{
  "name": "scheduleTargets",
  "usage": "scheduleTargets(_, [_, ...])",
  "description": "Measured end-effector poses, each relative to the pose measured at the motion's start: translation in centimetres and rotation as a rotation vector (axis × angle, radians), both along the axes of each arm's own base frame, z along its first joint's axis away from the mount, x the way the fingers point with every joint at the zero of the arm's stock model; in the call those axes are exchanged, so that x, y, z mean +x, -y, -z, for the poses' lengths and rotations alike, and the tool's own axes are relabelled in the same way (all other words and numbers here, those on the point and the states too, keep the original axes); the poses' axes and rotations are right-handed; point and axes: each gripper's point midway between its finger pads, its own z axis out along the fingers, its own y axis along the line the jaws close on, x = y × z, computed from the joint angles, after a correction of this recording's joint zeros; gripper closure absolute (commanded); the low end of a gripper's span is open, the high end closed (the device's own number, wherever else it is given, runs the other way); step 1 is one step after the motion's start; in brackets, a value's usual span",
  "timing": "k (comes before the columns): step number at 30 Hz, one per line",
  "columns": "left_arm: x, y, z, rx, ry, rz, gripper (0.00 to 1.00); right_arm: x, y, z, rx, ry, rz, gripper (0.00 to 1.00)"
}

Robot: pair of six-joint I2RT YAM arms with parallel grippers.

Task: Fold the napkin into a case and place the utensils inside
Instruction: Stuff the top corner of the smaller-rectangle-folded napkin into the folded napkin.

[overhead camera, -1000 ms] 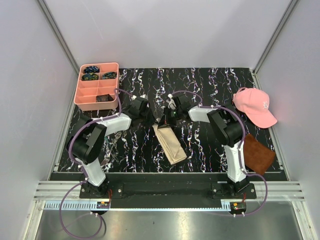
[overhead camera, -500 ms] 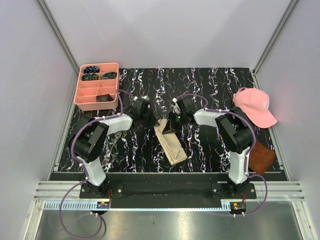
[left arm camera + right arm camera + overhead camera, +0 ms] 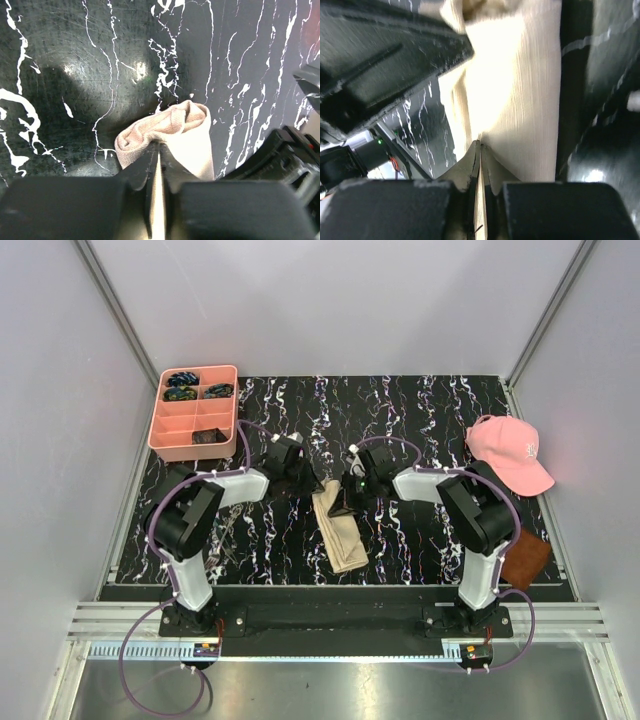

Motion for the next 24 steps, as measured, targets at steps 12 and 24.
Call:
scheduleTargets(12, [-2.0,-0.2,-5.2,-0.001,0.073,0.067,0.49,-2.1,2.3,-4.7,-0.079,0.064,-0.015,0.46])
scheduleTargets(24, [-10.5,-2.3,-1.3,0.022,-0.074,0.13,0.87,-7.7,2.4,-3.2,-0.234,0.055,-0.151,0.52])
